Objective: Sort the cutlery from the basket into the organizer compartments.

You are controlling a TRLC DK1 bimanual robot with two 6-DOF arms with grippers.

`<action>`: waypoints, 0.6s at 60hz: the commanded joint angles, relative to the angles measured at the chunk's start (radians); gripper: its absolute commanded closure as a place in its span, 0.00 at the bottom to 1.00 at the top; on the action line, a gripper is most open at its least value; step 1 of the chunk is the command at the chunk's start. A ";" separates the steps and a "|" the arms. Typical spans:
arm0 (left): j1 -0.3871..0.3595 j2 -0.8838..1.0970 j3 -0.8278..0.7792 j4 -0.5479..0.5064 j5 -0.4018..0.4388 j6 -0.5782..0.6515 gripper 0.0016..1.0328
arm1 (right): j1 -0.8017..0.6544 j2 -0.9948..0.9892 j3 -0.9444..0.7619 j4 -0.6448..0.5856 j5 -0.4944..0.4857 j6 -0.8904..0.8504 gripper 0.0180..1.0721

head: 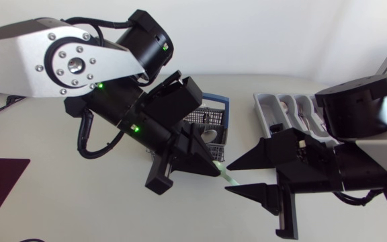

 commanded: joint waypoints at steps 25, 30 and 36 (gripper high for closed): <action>-0.013 0.039 0.046 -0.022 0.012 0.023 0.97 | 0.024 -0.028 -0.045 -0.006 -0.021 -0.017 0.94; -0.012 0.041 0.053 -0.022 0.015 0.020 0.97 | 0.030 -0.037 -0.053 -0.009 -0.021 -0.017 0.94; -0.009 0.041 0.058 -0.019 0.018 0.010 0.95 | 0.035 -0.043 -0.063 -0.013 -0.021 -0.017 0.94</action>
